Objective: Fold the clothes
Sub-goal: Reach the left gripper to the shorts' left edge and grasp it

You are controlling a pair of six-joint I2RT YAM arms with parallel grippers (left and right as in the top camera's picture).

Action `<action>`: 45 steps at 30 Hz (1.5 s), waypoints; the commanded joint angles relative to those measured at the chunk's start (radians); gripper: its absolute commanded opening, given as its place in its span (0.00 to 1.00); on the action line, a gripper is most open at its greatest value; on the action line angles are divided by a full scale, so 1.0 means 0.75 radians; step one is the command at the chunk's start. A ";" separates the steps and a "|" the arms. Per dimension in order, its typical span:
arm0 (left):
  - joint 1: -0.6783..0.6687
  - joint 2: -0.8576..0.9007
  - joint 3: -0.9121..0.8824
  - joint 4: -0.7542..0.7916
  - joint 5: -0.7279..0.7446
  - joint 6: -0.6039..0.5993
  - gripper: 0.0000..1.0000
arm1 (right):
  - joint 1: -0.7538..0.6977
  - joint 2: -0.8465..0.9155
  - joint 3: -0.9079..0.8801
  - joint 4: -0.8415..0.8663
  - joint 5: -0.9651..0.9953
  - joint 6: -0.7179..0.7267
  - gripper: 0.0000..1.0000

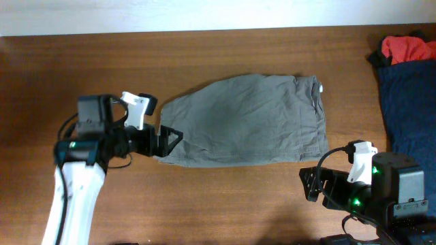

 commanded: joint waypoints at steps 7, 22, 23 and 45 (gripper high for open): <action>0.007 0.271 0.208 -0.028 -0.407 -0.037 0.99 | 0.008 0.001 -0.006 -0.001 0.027 0.010 0.99; 0.011 0.603 0.217 0.076 -0.337 -0.024 0.99 | 0.008 0.001 -0.006 -0.001 0.027 0.010 0.99; 0.013 0.626 0.217 0.085 -0.329 -0.024 0.99 | 0.008 0.001 -0.006 -0.001 0.027 0.010 0.99; 0.092 1.006 0.217 0.148 0.008 0.075 0.99 | 0.008 0.001 -0.006 -0.001 0.027 0.010 0.99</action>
